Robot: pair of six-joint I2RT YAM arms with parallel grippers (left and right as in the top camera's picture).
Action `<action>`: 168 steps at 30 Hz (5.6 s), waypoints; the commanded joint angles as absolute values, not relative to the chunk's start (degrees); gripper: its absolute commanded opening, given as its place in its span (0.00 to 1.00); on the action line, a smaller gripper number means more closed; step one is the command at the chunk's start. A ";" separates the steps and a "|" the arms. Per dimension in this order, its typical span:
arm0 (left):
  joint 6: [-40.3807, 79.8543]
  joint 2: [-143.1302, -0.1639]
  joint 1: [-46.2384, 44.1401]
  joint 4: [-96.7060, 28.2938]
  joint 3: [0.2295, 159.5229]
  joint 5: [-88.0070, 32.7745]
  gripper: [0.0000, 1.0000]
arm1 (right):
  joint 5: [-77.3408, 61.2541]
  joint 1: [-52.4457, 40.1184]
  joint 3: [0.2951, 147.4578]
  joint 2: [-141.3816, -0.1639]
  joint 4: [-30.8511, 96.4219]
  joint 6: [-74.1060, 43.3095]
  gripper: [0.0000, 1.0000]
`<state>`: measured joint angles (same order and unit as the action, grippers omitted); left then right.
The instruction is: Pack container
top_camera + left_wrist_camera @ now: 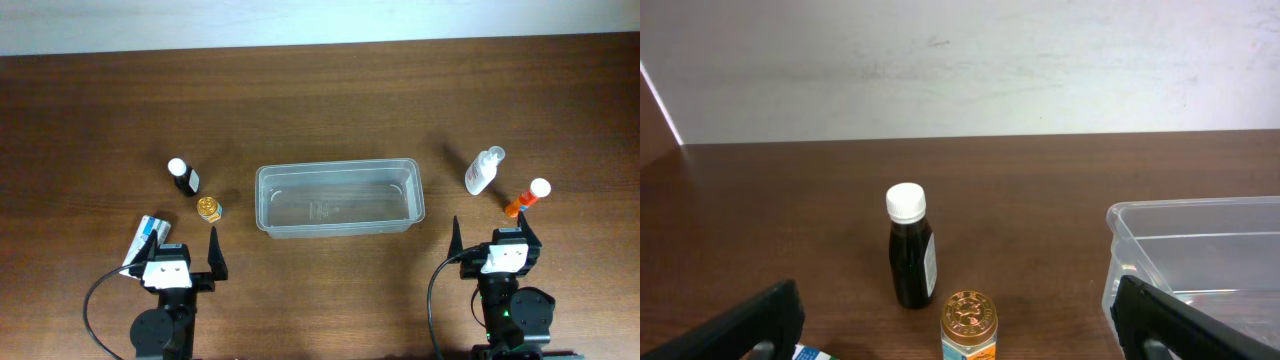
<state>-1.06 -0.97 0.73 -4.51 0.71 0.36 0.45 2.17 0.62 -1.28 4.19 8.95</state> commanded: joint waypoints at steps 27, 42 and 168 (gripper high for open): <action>6.02 -21.58 0.54 -8.49 21.30 -4.78 0.99 | 1.98 1.89 35.88 -30.89 24.25 -0.95 0.98; 5.98 -68.10 0.56 -44.03 63.83 -6.79 0.99 | 1.78 2.00 82.08 -76.86 58.04 -0.86 0.98; 6.00 -78.81 0.54 -49.78 71.22 -7.73 0.99 | -5.37 -14.61 79.33 -96.01 48.86 -4.97 0.31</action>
